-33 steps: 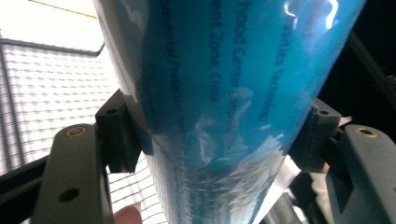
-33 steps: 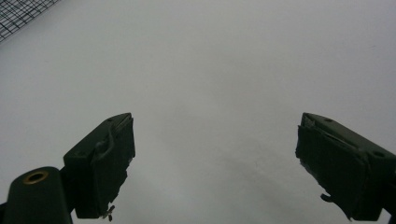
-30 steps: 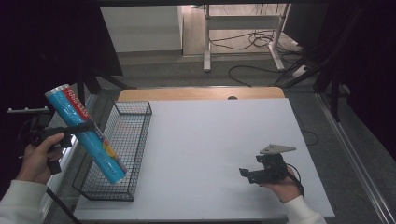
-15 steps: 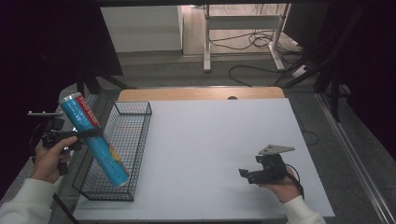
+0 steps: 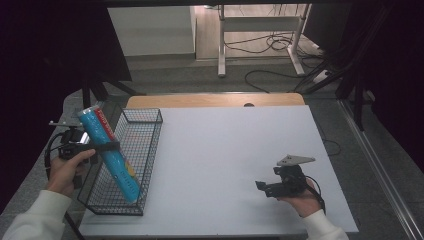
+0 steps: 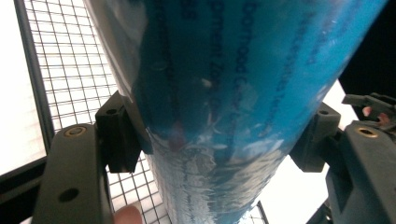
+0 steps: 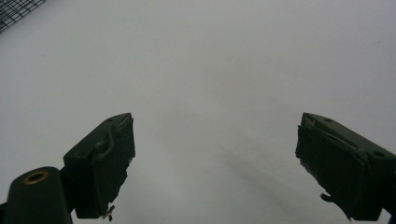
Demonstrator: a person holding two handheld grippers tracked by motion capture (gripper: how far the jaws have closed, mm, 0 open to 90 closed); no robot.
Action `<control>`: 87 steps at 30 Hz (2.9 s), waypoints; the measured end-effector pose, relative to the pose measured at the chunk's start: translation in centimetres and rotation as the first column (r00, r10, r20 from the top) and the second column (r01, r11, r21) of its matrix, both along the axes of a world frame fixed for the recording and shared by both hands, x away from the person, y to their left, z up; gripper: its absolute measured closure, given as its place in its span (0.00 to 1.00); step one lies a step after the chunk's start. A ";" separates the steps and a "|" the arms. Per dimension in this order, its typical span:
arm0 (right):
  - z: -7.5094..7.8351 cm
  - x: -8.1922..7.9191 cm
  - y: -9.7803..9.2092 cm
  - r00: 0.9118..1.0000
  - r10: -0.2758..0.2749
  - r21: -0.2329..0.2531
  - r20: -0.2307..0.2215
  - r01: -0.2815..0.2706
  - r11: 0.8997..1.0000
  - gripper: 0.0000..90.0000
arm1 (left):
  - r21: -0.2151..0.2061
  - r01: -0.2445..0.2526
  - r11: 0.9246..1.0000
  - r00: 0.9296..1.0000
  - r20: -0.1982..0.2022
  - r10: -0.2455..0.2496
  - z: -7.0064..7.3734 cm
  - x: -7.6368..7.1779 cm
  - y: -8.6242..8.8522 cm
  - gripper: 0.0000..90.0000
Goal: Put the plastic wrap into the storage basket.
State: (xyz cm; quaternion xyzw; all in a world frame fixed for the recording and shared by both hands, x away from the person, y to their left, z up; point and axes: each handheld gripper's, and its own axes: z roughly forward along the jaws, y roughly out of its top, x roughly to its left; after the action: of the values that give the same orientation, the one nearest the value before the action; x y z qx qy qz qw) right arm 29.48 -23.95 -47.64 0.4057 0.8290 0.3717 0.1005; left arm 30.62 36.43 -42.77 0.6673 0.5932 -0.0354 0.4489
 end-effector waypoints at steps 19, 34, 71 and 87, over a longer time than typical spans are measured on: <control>-0.2 0.2 0.0 1.000 -0.008 -0.008 -0.003 0.008 1.000 0.14 | 0.060 -0.119 0.991 0.989 -0.079 0.123 -2.2 4.8 -3.5 0.35; -0.4 0.3 0.1 1.000 -0.010 -0.013 -0.007 0.010 1.000 0.14 | 0.182 -0.153 0.971 0.970 -0.158 0.182 -3.9 7.7 -6.2 0.35; -0.6 0.5 -0.1 1.000 -0.021 -0.019 -0.014 0.020 1.000 0.14 | 0.252 -0.137 0.958 0.986 -0.053 0.155 -3.3 5.8 -7.9 0.20; -0.2 -0.3 -0.6 0.998 0.020 0.017 0.053 -0.021 1.000 0.13 | 0.290 0.075 0.954 0.983 0.141 -0.120 -2.2 -4.8 -10.2 0.21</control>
State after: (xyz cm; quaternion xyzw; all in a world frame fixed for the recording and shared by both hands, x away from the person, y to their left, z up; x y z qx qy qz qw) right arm 29.20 -24.57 -47.83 0.3880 0.8268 0.3907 0.1149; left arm 25.80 26.25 -45.00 0.7540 0.5211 0.0802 0.3918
